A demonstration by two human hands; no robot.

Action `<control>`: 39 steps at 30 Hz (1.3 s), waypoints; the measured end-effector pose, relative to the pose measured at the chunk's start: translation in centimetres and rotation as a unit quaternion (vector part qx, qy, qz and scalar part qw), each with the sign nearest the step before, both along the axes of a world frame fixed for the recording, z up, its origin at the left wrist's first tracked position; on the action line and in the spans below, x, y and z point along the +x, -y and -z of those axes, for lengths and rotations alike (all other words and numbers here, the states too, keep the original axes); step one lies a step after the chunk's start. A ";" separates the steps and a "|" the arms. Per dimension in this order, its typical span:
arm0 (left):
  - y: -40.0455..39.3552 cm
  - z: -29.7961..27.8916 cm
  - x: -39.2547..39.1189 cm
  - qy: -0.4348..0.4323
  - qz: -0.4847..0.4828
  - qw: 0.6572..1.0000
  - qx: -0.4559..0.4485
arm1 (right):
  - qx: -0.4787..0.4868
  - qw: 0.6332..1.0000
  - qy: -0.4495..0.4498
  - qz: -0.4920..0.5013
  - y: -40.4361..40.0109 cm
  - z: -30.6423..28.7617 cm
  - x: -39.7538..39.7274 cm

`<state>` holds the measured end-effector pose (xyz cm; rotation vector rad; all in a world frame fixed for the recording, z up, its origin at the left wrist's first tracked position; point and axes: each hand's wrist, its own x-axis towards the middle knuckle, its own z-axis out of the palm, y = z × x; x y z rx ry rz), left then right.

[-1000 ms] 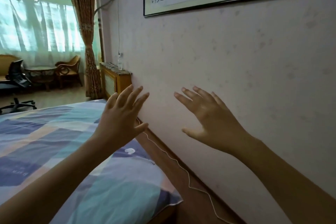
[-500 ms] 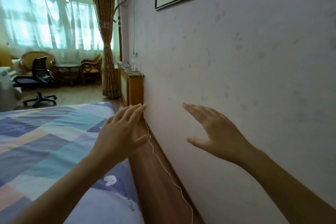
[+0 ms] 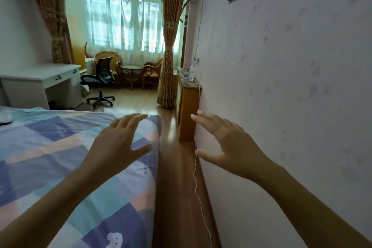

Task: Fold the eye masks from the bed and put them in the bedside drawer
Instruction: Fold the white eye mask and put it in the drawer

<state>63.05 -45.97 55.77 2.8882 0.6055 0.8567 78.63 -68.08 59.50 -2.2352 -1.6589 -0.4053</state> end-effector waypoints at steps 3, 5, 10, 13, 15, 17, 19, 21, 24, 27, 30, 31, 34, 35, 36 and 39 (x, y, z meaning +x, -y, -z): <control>-1.1 -0.8 7.7 0.018 0.017 1.000 0.002 | 0.028 1.000 -0.003 -0.002 -1.7 -0.9 7.0; -2.3 -1.0 12.9 0.024 0.025 0.999 0.003 | 0.050 0.999 -0.007 -0.004 -3.6 -1.0 11.8; -7.5 -0.8 25.6 0.029 0.023 0.999 0.003 | 0.084 0.996 -0.027 -0.026 -10.7 -0.2 24.5; -12.1 -0.8 32.2 0.036 -0.004 0.999 -0.010 | 0.082 0.995 -0.042 -0.049 -16.1 0.1 32.5; -15.7 -1.2 35.9 0.034 -0.024 0.999 -0.011 | 0.080 0.994 -0.046 -0.060 -20.1 -0.2 37.5; -19.6 -1.4 38.7 0.032 -0.053 0.998 -0.008 | 0.078 0.993 -0.055 -0.077 -24.3 -0.5 41.7; -23.7 -1.2 40.9 0.032 -0.085 0.996 -0.011 | 0.077 0.989 -0.075 -0.099 -28.8 -0.4 45.6; -28.1 -0.8 43.0 0.031 -0.122 0.992 -0.012 | 0.073 0.986 -0.090 -0.123 -33.6 0.0 49.5; -35.0 0.0 46.6 0.032 -0.162 0.986 -0.007 | 0.069 0.982 -0.095 -0.147 -41.2 0.6 55.6; -42.2 0.2 52.0 0.038 -0.175 0.984 -0.009 | 0.070 0.981 -0.095 -0.151 -48.7 1.1 61.5; -49.4 -0.3 59.5 0.028 -0.166 0.985 -0.023 | 0.057 0.984 -0.081 -0.148 -55.2 0.8 67.9; -51.4 -0.5 62.2 0.021 -0.157 0.987 -0.021 | 0.054 0.985 -0.076 -0.144 -56.9 0.6 70.1; -57.3 -0.8 70.6 0.010 -0.124 0.992 0.004 | 0.058 0.987 -0.076 -0.126 -61.6 0.0 77.5; -59.2 -0.8 73.4 0.005 -0.117 0.993 0.016 | 0.062 0.988 -0.075 -0.117 -63.2 0.0 80.1; -61.2 -0.6 76.1 0.000 -0.113 0.993 0.027 | 0.065 0.989 -0.074 -0.109 -64.9 0.1 82.6; -67.6 0.3 83.4 -0.012 -0.109 0.993 0.037 | 0.070 0.991 -0.069 -0.094 -71.2 0.8 90.0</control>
